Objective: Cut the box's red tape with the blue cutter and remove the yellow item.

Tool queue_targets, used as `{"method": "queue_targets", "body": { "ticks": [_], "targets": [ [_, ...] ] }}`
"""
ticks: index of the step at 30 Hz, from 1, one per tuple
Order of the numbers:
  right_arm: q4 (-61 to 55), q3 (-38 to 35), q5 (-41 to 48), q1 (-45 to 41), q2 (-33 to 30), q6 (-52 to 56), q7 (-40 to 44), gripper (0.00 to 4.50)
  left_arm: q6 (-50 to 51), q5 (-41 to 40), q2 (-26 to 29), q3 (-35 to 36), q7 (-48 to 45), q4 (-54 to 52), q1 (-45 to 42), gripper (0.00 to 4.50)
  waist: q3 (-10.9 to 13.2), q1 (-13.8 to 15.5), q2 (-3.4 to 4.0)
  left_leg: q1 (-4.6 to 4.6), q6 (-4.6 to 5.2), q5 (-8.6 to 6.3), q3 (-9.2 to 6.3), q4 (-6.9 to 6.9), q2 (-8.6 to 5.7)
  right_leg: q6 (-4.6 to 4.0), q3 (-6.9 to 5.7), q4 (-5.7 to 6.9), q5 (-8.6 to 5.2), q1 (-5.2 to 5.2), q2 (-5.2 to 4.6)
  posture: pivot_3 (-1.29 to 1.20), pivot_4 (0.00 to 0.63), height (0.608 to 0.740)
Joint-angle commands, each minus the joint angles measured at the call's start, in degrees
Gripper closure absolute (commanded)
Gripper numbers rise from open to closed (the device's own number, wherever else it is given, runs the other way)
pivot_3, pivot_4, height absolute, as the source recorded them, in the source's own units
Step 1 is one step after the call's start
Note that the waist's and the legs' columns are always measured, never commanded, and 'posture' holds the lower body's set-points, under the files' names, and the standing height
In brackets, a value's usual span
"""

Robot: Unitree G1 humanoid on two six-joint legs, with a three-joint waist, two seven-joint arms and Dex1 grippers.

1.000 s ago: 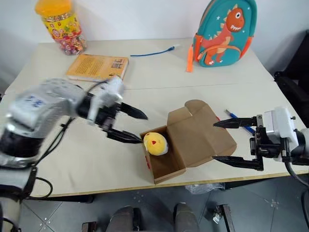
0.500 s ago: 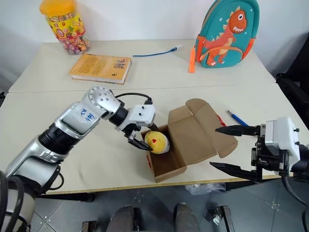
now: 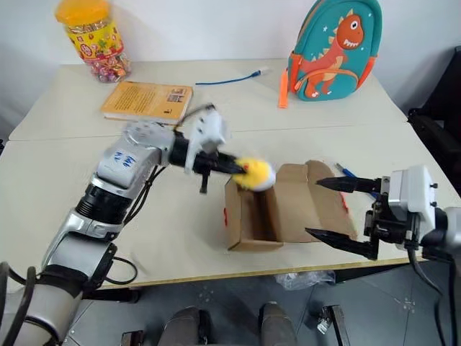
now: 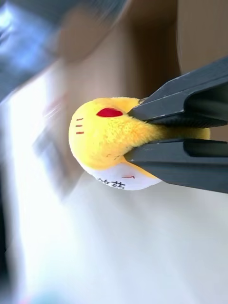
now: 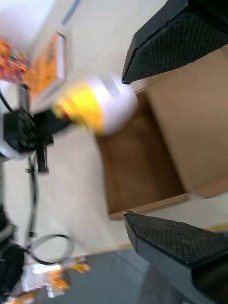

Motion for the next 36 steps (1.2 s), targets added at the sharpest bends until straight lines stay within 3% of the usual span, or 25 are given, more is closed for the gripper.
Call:
{"method": "queue_targets", "body": {
  "ticks": [1,7,12,21,25,30,36],
  "targets": [
    [0.48,2.58,1.67,-3.63,2.52,-1.11,-1.95,0.0,-0.6,-5.39,3.61,11.26,2.65,-0.91,5.32,4.46,-0.01,-0.56,0.02,0.01,-0.01,0.0,-0.03,-0.03,0.0,0.0,-0.01,0.02,0.0,0.0,0.01,0.0,0.15,0.74],
    [4.04,14.25,-0.67,-13.82,10.78,-2.17,-3.69,0.0,-3.07,-4.21,13.27,26.64,9.42,-8.1,31.54,4.46,0.01,-2.05,-0.03,-0.04,-0.06,0.03,-0.02,-0.2,0.02,-0.04,0.02,0.12,-0.03,-0.32,0.01,0.0,0.15,0.74],
    [11.95,20.9,-5.46,-19.79,15.98,-6.57,-0.7,0.0,-2.92,-6.5,11.26,35.04,15.85,-12.8,46.49,4.46,0.07,-1.06,-0.25,-0.17,-0.06,0.0,0.06,-0.04,0.02,-0.05,-0.02,0.26,-0.03,-0.49,-0.08,0.0,0.15,0.74],
    [15.87,21.75,-7.9,-20.64,16.01,-11.38,5.38,0.0,-0.15,-8.35,10.82,35.45,19.48,-17.73,51.69,1.64,0.07,0.28,-0.25,-0.13,-0.02,-0.02,0.12,0.02,-0.01,-0.18,-0.04,0.22,0.07,-0.44,-0.1,0.0,0.15,0.74],
    [15.75,19.58,-7.61,-19.98,13.84,-11.46,6.44,0.0,4.36,-14.48,14.8,41.95,15.18,-20.61,56.74,0.39,0.07,-0.56,-0.26,-0.12,-0.05,-0.04,0.23,-0.09,0.01,-0.19,-0.03,0.17,0.07,-0.51,-0.1,0.0,0.15,0.74],
    [14.82,15.48,-6.56,-19.37,9.58,-9.21,5.67,0.0,2.44,-15.6,20.27,50.69,4.79,-24.63,71.12,0.39,0.08,-1.73,-0.25,-0.03,-0.14,-0.08,0.46,-0.37,0.09,-0.25,-0.04,0.11,0.04,-0.69,-0.1,0.0,0.15,0.74],
    [15.67,11.93,-9.05,-14.29,4.18,-11.03,7.57,0.0,-2.18,-15.81,17.58,55.8,3.59,-30.82,80.41,0.39,0.07,-1.75,-0.28,0.03,-0.16,-0.09,0.46,-0.6,0.06,-0.31,-0.16,-0.15,0.01,-0.59,-0.17,0.0,0.15,0.74]
  ]
}}
